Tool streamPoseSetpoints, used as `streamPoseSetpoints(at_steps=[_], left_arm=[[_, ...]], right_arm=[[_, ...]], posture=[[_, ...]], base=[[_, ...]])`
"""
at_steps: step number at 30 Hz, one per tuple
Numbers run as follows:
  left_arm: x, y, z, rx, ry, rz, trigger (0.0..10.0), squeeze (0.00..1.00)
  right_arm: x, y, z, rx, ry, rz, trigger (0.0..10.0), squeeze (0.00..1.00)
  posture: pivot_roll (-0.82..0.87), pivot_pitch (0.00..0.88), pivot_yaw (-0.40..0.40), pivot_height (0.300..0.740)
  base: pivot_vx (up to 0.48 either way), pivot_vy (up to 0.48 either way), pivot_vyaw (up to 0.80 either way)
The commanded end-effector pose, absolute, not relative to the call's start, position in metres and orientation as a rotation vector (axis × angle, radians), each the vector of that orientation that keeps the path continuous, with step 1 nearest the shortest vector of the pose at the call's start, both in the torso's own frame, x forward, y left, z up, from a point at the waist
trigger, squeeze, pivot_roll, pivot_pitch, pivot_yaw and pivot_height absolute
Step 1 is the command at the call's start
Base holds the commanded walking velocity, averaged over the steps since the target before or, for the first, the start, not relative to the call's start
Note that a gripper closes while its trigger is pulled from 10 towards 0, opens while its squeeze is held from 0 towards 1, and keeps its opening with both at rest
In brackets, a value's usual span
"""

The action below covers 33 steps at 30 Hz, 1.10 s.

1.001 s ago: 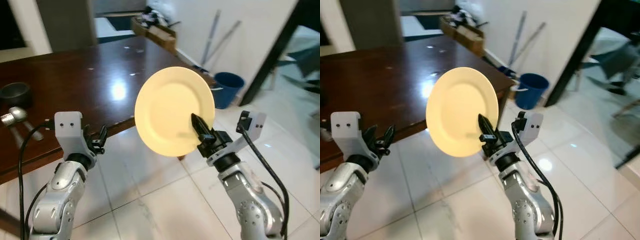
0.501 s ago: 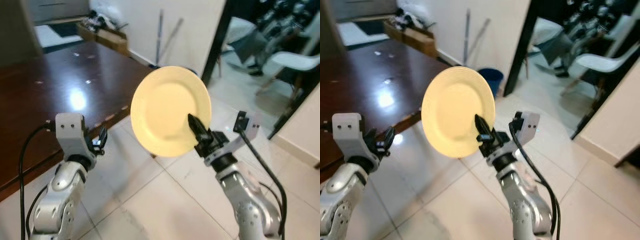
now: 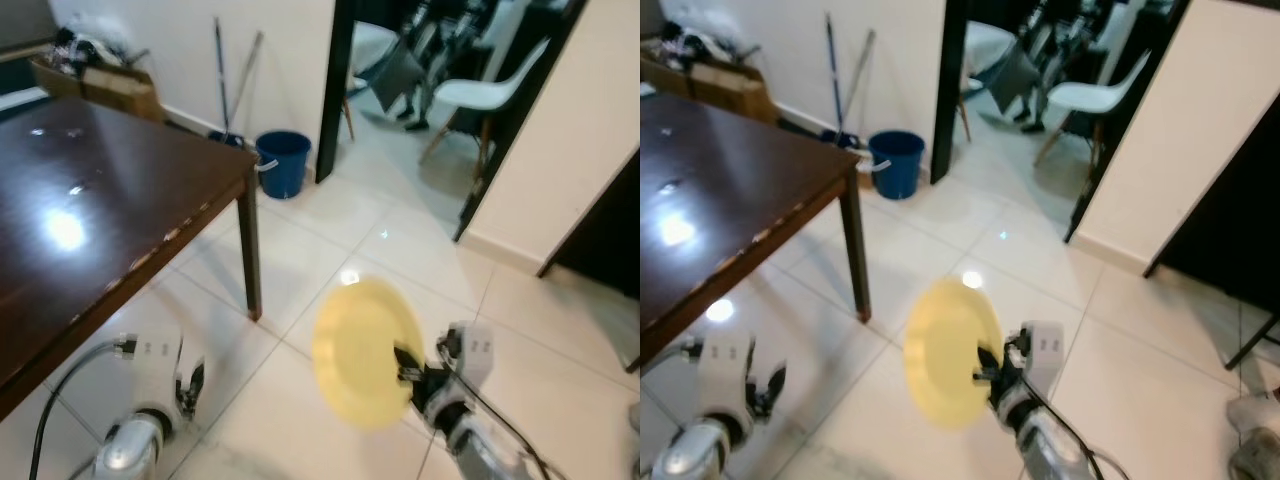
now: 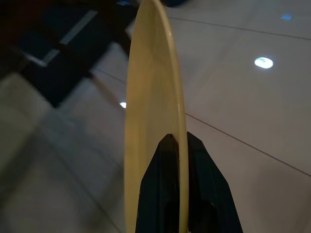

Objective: Setting the table

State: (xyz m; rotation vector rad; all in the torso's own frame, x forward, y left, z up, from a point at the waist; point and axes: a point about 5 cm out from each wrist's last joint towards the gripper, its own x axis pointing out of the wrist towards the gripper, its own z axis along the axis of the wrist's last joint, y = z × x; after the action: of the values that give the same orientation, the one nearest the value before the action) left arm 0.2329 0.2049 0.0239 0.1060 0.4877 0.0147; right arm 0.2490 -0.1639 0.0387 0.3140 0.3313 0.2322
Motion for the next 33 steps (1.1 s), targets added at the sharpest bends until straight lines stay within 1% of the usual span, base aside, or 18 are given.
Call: streamPoseSetpoints(at_steps=[1,4,9,15,33], left_arm=[[0.225,0.204,0.009,0.142,0.527,-0.002,10.0,0.0],[0.217,0.204,-0.015,0.179,0.615,0.003,10.0,0.0],[0.208,0.204,-0.033,0.19,0.684,-0.009,10.0,0.0],[0.204,0.203,-0.041,0.194,0.69,-0.034,10.0,0.0],[0.207,0.205,-0.046,0.18,0.663,-0.011,10.0,0.0]], right_arm=[[0.246,-0.167,0.032,0.287,0.337,0.233,10.0,0.0],[0.239,-0.164,0.017,0.287,0.385,0.237,10.0,0.0],[0.235,-0.161,0.005,0.315,0.401,0.227,10.0,0.0],[0.236,-0.16,0.001,0.329,0.391,0.224,10.0,0.0],[0.238,-0.161,-0.003,0.318,0.378,0.228,10.0,0.0]], posture=[[0.0,0.0,0.037,0.74],[0.0,0.0,0.04,0.74],[0.01,0.0,0.044,0.74],[0.0,0.0,0.049,0.74],[0.0,0.0,0.04,0.74]], base=[[0.0,0.0,-0.79],[0.0,0.0,-0.79],[0.0,0.0,-0.79],[0.0,0.0,-0.79],[0.0,0.0,-0.79]])
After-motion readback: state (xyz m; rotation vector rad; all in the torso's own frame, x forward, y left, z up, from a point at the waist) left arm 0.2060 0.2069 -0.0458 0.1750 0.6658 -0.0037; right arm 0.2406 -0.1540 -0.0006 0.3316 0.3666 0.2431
